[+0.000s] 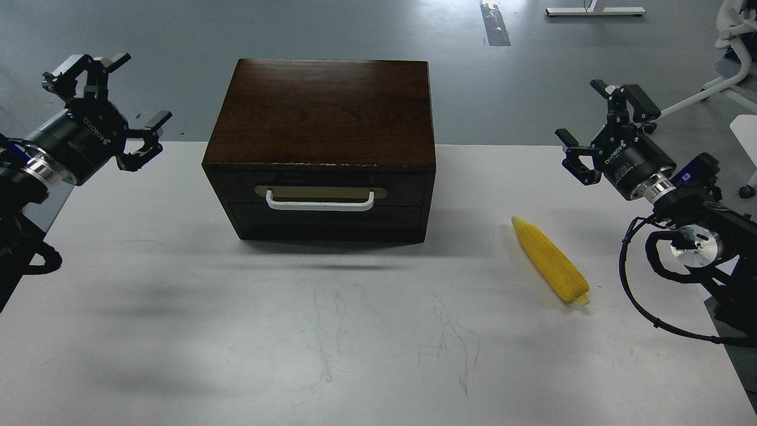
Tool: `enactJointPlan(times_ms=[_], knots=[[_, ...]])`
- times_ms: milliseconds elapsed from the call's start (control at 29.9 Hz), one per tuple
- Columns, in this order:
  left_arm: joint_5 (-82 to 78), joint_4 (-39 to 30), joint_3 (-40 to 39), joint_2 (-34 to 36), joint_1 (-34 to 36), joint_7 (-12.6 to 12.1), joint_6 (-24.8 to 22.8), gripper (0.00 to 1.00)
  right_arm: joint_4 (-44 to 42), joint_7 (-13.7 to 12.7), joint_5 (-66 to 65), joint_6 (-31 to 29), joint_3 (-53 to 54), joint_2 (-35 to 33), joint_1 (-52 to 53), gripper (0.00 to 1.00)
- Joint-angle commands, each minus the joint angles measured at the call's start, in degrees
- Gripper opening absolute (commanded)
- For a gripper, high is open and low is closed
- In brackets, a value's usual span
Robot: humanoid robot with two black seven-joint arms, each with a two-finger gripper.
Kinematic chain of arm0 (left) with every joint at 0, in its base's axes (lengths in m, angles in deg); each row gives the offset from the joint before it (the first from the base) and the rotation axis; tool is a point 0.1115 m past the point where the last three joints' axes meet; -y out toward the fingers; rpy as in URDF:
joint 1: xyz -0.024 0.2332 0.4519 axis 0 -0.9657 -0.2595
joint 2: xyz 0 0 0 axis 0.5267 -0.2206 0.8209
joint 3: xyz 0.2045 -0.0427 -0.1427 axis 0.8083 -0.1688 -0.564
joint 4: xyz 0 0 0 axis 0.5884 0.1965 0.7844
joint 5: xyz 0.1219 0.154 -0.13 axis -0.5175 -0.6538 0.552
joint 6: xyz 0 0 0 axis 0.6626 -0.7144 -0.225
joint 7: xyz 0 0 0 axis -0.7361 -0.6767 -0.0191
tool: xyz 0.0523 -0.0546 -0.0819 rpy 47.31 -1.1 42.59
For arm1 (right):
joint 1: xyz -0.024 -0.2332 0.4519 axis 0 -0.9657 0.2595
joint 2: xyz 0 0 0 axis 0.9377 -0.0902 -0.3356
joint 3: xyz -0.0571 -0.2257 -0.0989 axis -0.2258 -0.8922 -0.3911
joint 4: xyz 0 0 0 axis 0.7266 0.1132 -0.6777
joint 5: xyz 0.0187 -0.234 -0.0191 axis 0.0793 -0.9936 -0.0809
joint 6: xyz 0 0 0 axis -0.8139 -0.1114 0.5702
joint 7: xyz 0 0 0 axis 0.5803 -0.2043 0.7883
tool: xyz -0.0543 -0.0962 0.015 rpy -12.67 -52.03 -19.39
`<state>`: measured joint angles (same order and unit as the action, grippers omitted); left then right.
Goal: Put corn in drawer with both arms
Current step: 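Move the left gripper toward the drawer handle of the wooden box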
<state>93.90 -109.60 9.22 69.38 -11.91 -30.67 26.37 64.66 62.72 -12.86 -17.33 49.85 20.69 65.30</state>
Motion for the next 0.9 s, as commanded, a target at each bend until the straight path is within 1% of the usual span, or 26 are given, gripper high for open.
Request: enactJointPlan(times_ms=[0, 100, 167, 301, 468, 568, 635, 701, 802, 868], knots=[[-0.17, -0.06, -0.43, 0.32, -0.08, 0.03, 0.00, 0.99, 0.00, 0.00, 0.00, 0.00, 0.00, -0.03, 0.04, 1.00], [-0.44, -0.15, -0.43, 0.32, -0.16, 0.03, 0.00, 0.99, 0.00, 0.00, 0.00, 0.00, 0.00, 0.05, 0.04, 1.00], [-0.53, -0.06, -0.43, 0.41, -0.08, -0.76, 0.00, 0.99, 0.00, 0.00, 0.00, 0.00, 0.00, -0.03, 0.21, 1.00], [-0.53, 0.03, -0.52, 0.50, 0.19, -0.68, 0.00, 0.99, 0.09, 0.00, 0.00, 0.00, 0.00, -0.38, 0.21, 1.00], [-0.61, 0.64, -1.49, 0.76, 2.73, -0.06, 0.00, 0.99, 0.52, 0.00, 0.00, 0.00, -0.08, -1.17, 0.56, 1.00], [-1.84, 0.64, -2.19, 1.82, 5.89, -0.59, 0.00, 0.99, 1.14, 0.00, -0.09, 0.00, -0.08, -2.14, 0.56, 1.00], [-8.05, 0.03, -2.19, 3.22, 10.19, 0.11, 0.00, 0.99, 1.66, 0.00, -0.09, 0.00, -0.08, -2.76, 0.65, 1.00], [-12.20, -0.67, -2.37, 3.92, 11.34, 0.20, 0.00, 0.99, 1.76, 0.00, -0.18, 0.00, -0.08, -2.84, 0.65, 1.00], [-21.23, -4.79, -4.38, 6.29, 13.10, 0.64, 0.00, 0.99, 1.76, 0.00, -0.18, 0.00, -0.08, -2.93, 0.74, 1.00], [-27.66, -8.31, -6.49, 6.56, 14.51, 0.64, 0.00, 0.99, 1.76, 0.00, -0.09, 0.00, 0.00, -3.02, 0.91, 1.00]])
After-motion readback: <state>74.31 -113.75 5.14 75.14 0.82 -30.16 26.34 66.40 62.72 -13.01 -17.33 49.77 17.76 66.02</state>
